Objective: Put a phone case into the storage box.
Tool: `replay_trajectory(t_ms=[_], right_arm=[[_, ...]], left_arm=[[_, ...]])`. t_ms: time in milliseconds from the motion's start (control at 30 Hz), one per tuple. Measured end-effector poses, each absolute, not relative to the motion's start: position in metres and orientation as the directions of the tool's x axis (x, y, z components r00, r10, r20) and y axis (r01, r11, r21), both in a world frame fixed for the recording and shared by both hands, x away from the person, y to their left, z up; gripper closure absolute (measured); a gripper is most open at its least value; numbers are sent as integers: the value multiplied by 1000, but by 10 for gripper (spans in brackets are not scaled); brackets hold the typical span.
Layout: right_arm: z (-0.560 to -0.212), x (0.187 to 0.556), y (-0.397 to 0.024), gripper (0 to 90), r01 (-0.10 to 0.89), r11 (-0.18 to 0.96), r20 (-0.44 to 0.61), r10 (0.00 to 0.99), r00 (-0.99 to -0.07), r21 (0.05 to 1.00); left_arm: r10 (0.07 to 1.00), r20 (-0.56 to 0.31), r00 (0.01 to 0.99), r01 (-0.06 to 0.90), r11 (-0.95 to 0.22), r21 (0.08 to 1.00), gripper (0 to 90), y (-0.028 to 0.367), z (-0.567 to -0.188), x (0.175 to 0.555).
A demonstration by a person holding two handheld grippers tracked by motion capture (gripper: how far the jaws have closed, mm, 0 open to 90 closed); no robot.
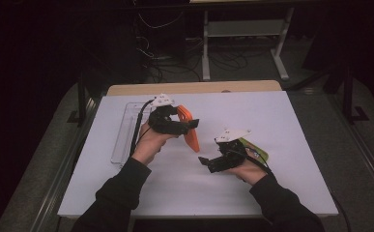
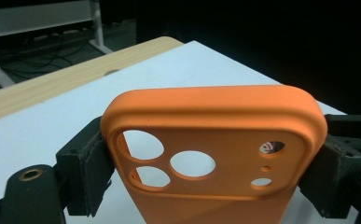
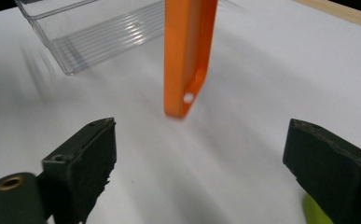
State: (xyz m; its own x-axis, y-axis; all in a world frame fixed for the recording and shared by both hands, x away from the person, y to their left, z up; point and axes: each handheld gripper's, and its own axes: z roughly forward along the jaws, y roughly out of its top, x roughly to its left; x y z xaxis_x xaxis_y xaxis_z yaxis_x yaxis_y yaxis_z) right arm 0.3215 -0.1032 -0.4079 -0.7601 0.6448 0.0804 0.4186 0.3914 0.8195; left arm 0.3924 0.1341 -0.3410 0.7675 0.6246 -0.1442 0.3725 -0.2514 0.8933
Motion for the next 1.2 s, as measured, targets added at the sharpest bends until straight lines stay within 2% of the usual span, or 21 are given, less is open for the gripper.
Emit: replay_trajectory(t_ms=[167, 600, 867, 1200], right_arm=[[-406, 319, -117, 17, 423, 379, 80, 660, -747, 823], [-406, 306, -156, 3, 410, 322, 81, 696, -714, 853], [-410, 299, -170, 3, 415, 323, 72, 711, -700, 851], [-411, 294, -180, 3, 423, 311, 79, 720, -689, 851]], left_arm=[[658, -120, 744, 367, -251, 896, 158, 143, -331, 404], [767, -54, 639, 346, -224, 911, 158, 179, -294, 430], [844, -14, 536, 361, -214, 908, 158, 206, -285, 450], [936, 52, 347, 404, -199, 893, 156, 229, -289, 473]])
